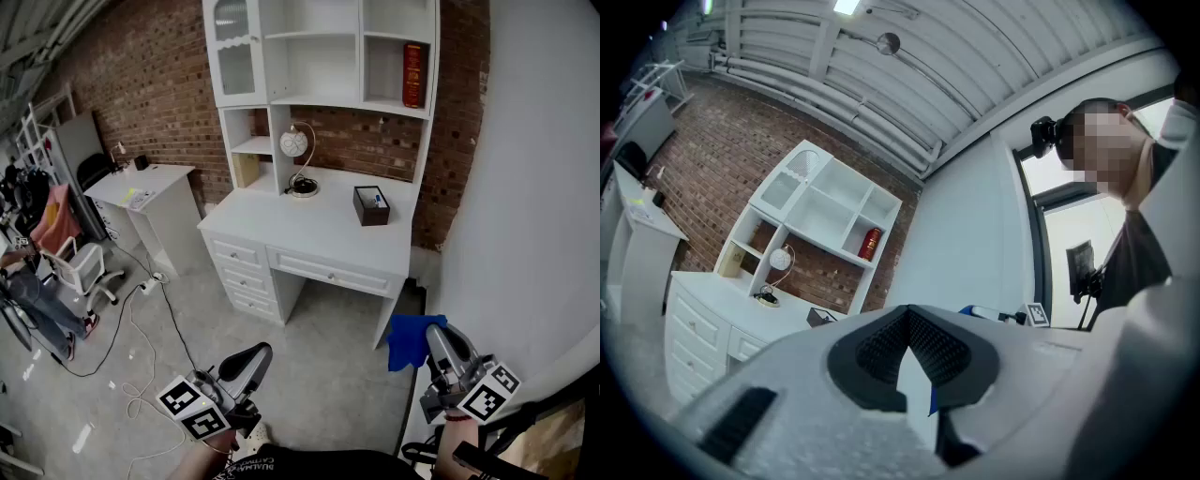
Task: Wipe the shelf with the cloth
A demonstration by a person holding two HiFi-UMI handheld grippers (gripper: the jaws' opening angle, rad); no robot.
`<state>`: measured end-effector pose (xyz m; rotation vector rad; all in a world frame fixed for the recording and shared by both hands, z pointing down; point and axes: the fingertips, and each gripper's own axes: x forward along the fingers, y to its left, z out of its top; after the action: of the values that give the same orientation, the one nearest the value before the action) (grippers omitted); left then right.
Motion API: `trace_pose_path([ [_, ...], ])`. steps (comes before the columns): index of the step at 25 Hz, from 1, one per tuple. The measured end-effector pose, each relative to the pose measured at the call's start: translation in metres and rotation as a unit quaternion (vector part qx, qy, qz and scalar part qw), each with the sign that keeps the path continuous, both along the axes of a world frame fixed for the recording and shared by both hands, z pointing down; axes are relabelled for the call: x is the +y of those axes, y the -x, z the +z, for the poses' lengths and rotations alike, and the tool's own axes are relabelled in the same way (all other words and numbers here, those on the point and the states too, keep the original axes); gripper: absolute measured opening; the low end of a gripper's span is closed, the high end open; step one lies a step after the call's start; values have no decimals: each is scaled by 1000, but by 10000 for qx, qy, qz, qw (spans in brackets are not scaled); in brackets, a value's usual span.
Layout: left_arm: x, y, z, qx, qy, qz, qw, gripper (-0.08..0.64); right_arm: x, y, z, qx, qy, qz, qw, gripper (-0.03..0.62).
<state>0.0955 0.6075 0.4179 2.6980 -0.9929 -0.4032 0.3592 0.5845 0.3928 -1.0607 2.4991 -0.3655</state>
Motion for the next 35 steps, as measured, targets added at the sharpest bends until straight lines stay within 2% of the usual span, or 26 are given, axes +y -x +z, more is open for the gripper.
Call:
trace_pose_path([
  [15, 17, 11, -1, 21, -83, -21, 10000, -2, 15, 12, -1, 138, 28, -22, 9999, 25],
  [19, 17, 16, 1, -167, -176, -31, 9997, -3, 13, 21, 0, 109, 68, -27, 9999, 26],
  [22, 8, 27, 6, -315, -182, -122, 9993, -5, 2, 31, 10, 143, 260, -2, 9996, 26],
  [30, -69, 81, 6, -106, -74, -15, 9999, -6, -73, 84, 20, 359, 532, 152, 9978, 26],
  [35, -137, 120, -9, -200, -301, 149, 9992, -5, -137, 121, 2, 219, 572, 343, 9975, 26],
])
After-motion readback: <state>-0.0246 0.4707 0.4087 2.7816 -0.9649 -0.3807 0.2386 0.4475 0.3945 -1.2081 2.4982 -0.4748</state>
